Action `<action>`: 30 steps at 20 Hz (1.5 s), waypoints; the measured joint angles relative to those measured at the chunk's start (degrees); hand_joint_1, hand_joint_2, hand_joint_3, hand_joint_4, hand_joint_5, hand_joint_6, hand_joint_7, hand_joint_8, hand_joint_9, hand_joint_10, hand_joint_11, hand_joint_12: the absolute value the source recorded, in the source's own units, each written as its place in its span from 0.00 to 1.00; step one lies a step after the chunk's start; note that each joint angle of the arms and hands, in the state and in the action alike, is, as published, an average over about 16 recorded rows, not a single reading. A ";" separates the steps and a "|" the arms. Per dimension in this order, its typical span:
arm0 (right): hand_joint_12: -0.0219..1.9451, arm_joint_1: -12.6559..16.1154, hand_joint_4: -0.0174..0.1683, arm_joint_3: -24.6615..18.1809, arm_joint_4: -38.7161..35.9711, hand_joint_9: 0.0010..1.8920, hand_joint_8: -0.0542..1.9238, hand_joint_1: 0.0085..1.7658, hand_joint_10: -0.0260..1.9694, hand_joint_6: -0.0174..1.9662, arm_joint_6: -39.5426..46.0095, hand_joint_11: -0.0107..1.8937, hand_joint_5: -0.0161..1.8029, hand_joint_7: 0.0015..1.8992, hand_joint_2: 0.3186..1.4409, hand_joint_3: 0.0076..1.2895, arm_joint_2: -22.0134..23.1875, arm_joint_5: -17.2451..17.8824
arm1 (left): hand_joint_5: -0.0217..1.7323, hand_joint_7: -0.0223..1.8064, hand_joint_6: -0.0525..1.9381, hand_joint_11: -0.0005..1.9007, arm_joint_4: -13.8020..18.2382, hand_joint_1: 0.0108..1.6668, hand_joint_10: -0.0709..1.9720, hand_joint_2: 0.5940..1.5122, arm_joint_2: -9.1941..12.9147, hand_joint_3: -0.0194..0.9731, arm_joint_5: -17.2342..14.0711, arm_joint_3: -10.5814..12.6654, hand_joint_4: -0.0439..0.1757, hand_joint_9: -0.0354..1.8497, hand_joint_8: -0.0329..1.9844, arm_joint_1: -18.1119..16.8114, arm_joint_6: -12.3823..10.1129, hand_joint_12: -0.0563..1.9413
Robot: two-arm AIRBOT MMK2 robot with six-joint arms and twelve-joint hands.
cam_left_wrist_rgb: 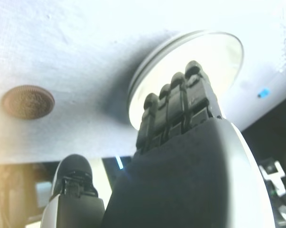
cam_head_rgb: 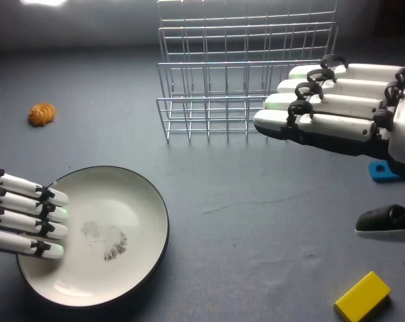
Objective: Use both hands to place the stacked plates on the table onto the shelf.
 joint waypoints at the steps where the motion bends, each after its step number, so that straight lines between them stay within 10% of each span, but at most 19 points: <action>1: 0.01 -0.03 0.07 0.00 0.02 0.01 0.04 0.56 0.01 0.01 -0.42 0.02 0.02 0.01 0.66 0.00 -0.32 -0.28 | 0.04 0.03 0.03 0.01 -0.29 0.00 0.04 0.61 -0.18 0.02 0.36 0.07 0.20 0.03 0.01 0.30 -0.01 0.04; 12: 0.01 0.34 0.10 0.58 4.67 0.01 0.04 0.57 0.02 0.01 -14.91 0.02 0.02 0.01 0.67 0.00 -8.43 -5.52 | 0.04 0.04 0.02 0.02 -3.52 0.00 0.04 0.61 -1.39 0.02 3.62 -0.93 0.18 0.04 0.01 2.62 -0.09 0.04; 30: 0.01 2.09 0.12 11.15 10.35 0.01 0.04 0.55 0.01 0.01 -35.49 0.02 0.02 0.01 0.67 0.00 -26.74 -10.98 | 0.03 0.05 0.02 0.01 -15.18 0.01 0.04 0.56 -2.31 0.02 10.48 -10.19 0.16 0.06 0.01 4.30 0.03 0.09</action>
